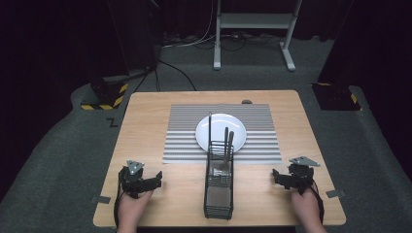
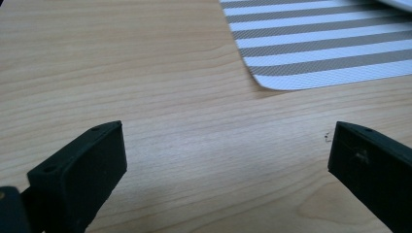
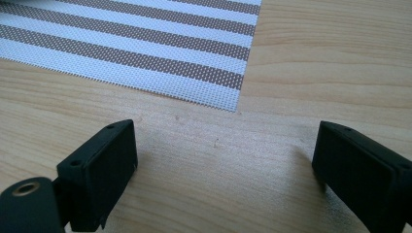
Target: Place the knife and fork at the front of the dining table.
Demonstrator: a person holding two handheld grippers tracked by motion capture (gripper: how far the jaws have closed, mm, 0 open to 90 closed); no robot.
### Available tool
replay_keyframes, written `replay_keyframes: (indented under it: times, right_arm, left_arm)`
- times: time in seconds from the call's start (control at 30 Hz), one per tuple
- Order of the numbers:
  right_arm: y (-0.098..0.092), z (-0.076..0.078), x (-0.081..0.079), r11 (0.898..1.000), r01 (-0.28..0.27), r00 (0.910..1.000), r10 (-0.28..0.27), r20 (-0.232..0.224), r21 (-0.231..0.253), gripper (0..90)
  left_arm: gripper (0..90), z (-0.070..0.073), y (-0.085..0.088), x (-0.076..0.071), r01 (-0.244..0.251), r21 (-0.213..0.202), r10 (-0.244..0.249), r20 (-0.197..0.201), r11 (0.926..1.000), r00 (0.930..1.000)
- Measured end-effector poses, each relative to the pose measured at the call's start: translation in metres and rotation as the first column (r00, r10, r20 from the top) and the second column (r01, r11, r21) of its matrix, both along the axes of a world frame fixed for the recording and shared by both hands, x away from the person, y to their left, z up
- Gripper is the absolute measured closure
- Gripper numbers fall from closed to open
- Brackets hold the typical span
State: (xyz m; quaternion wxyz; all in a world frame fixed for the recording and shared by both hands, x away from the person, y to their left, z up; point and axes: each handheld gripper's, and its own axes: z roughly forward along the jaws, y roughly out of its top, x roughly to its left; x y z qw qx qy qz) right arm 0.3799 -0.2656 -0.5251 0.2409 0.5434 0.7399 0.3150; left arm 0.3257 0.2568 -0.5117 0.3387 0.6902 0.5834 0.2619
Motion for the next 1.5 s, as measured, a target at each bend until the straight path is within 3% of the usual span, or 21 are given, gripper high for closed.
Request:
replay_keyframes:
  times: [0.27, 0.37, 0.53, 0.73, 0.97, 1.13, 1.3, 1.5]
  right_arm:
    - [0.0, 0.0, 0.0, 1.0, 0.001, 1.0, -0.001, 0.0, 0.0, 8.8]
    - [0.0, 0.0, 0.0, 1.0, 0.0, 1.0, 0.0, 0.0, 0.0, 8.8]
    - [0.0, 0.0, 0.0, 1.0, 0.0, 1.0, 0.0, 0.0, 0.0, 8.8]
    - [0.0, 0.0, 0.0, 1.0, 0.001, 1.0, -0.001, -0.001, 0.001, 8.8]
    - [0.0, 0.0, 0.0, 1.0, 0.001, 1.0, -0.001, -0.001, 0.0, 8.8]
    - [0.0, 0.0, 0.0, 1.0, 0.001, 1.0, -0.001, -0.001, 0.0, 8.9]
    - [0.0, 0.0, 0.0, 1.0, -0.001, 1.0, 0.001, 0.0, -0.001, 8.8]
    - [0.0, 0.0, 0.0, 1.0, -0.001, 1.0, 0.001, 0.0, -0.001, 8.8]
  left_arm:
    - [1.0, 0.007, -0.007, -0.006, 0.067, -0.018, -0.066, 0.04, 0.9976, 0.997]
    - [1.1, 0.013, -0.01, -0.01, 0.088, -0.043, -0.085, 0.077, 0.9952, 0.9934]
    - [1.8, 0.018, -0.014, -0.011, 0.102, -0.06, -0.096, 0.083, 0.993, 0.9919]
    - [1.8, 0.024, -0.021, -0.013, 0.14, -0.062, -0.133, 0.112, 0.9882, 0.9849]
    - [2.5, 0.032, -0.034, -0.011, 0.185, -0.077, -0.174, 0.132, 0.9798, 0.976]
    - [2.7, 0.04, -0.044, -0.006, 0.222, -0.054, -0.213, 0.131, 0.9736, 0.9682]
    - [2.7, 0.044, -0.054, -0.003, 0.25, -0.072, -0.238, 0.151, 0.9655, 0.9596]
    - [3.1, 0.049, -0.066, 0.003, 0.284, -0.092, -0.271, 0.133, 0.9543, 0.9533]
